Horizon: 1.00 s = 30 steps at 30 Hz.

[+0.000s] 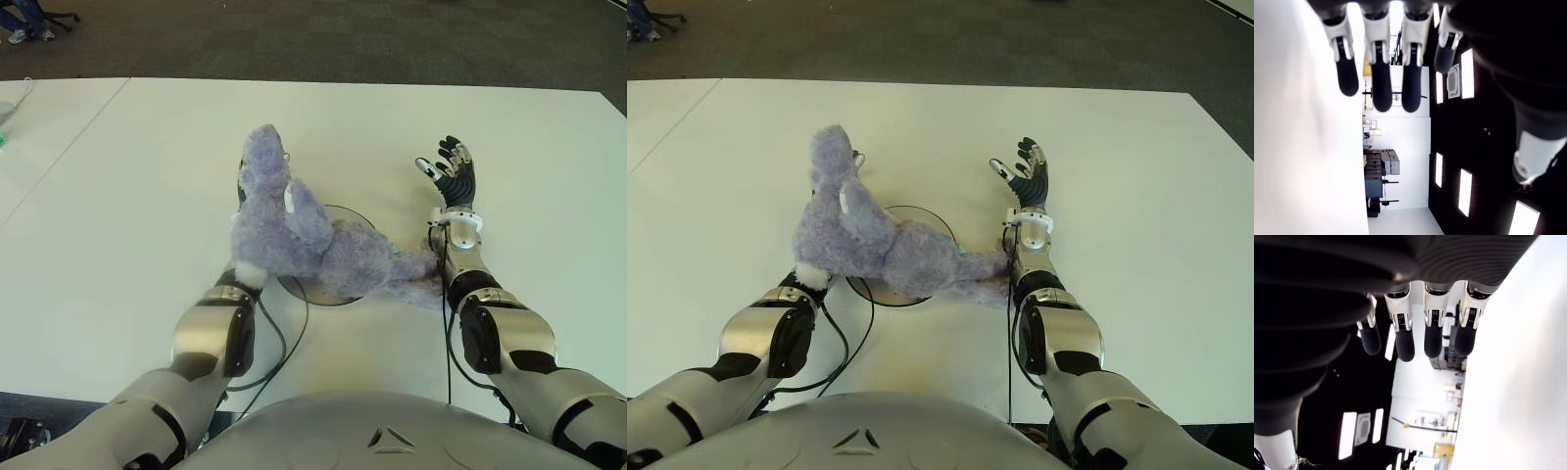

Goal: Put the doll into the plate.

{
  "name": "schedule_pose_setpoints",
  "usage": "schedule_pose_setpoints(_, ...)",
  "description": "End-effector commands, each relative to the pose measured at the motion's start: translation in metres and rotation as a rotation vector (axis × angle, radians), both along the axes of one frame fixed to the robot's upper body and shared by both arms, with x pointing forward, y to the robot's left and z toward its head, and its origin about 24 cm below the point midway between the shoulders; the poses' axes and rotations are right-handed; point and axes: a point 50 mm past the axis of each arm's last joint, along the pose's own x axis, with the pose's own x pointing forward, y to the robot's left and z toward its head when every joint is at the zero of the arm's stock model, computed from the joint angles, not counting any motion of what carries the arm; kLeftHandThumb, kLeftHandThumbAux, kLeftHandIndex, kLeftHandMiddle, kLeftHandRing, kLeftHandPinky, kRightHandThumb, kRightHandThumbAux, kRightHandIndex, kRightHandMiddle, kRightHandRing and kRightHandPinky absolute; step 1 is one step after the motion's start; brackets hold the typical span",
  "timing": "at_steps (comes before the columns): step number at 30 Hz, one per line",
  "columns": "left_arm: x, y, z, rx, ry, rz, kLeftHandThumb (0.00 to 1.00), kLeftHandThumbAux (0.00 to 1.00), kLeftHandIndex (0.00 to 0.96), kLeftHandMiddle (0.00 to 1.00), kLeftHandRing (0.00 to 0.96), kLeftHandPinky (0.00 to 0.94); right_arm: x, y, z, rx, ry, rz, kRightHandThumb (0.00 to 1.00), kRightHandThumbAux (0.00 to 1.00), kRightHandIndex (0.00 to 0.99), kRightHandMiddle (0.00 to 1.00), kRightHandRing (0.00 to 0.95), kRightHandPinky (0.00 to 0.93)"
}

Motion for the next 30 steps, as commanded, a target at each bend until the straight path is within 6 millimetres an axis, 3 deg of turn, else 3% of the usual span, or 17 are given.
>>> schedule_pose_setpoints(1, -0.0991, 0.0086, -0.1020, -0.046, 0.473, 0.044, 0.000, 0.588, 0.162, 0.328, 0.318, 0.272, -0.1076, 0.0118, -0.1141, 0.148, 0.443, -0.036, 0.000, 0.687, 0.206, 0.231, 0.216, 0.218)
schedule_pose_setpoints(8, -0.0983, 0.0084, -0.1022, -0.046, 0.480, 0.039, 0.000, 0.599, 0.163, 0.326, 0.316, 0.283, -0.1069, 0.0115, -0.1137, 0.166, 0.438, -0.032, 0.000, 0.689, 0.221, 0.243, 0.225, 0.210)
schedule_pose_setpoints(12, -0.0980, 0.0085, -0.1022, -0.046, 0.482, 0.037, 0.000, 0.583, 0.153, 0.321, 0.308, 0.228, -0.1065, 0.0117, -0.1134, 0.171, 0.434, -0.032, 0.000, 0.687, 0.214, 0.242, 0.221, 0.196)
schedule_pose_setpoints(18, -0.0983, 0.0087, -0.1020, -0.047, 0.477, 0.038, 0.000, 0.592, 0.156, 0.328, 0.323, 0.301, -0.1065, 0.0115, -0.1133, 0.174, 0.433, -0.035, 0.000, 0.707, 0.222, 0.251, 0.235, 0.227)
schedule_pose_setpoints(30, -0.0979, 0.0083, -0.1019, -0.069, 0.476, 0.049, 0.000, 0.621, 0.167, 0.344, 0.347, 0.317, -0.1069, 0.0110, -0.1135, 0.185, 0.432, -0.032, 0.000, 0.727, 0.234, 0.256, 0.242, 0.252)
